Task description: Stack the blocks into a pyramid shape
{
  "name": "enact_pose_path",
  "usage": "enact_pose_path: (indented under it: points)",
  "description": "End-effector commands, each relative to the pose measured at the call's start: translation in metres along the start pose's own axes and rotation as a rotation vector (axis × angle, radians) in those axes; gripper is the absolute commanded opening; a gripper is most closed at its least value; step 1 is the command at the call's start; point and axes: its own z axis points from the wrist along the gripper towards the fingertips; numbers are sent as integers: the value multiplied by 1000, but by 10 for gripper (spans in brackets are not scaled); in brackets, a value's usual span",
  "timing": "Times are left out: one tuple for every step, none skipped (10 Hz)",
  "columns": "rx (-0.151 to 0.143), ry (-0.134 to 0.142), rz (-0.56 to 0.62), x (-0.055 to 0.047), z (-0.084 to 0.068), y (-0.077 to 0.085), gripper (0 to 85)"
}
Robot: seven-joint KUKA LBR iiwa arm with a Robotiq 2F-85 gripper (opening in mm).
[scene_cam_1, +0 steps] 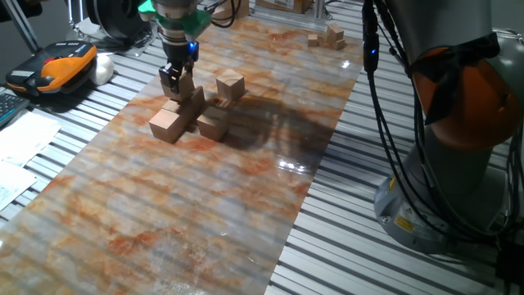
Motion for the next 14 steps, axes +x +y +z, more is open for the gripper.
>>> enact_pose_path:
  points:
    - [-1,0,0,0,0,-1,0]
    - [-1,0,0,0,0,-1,0]
    - [-3,0,0,0,0,-1,0]
    - [-3,0,2,1,1,0,0]
    - [-1,-2,2,1,1,0,0]
    - [-2,-2,3,1,1,0,0]
    - [-2,-3,5,1,2,1,0]
    - [-2,-5,7,2,3,2,0]
    - [-1,-8,8,3,4,2,0]
    - [-2,-8,10,4,5,3,0]
    - [-2,-8,10,4,5,2,0]
    - [-1,-8,11,4,5,2,0]
    - [0,-9,13,4,5,2,0]
    - [0,-9,13,4,5,2,0]
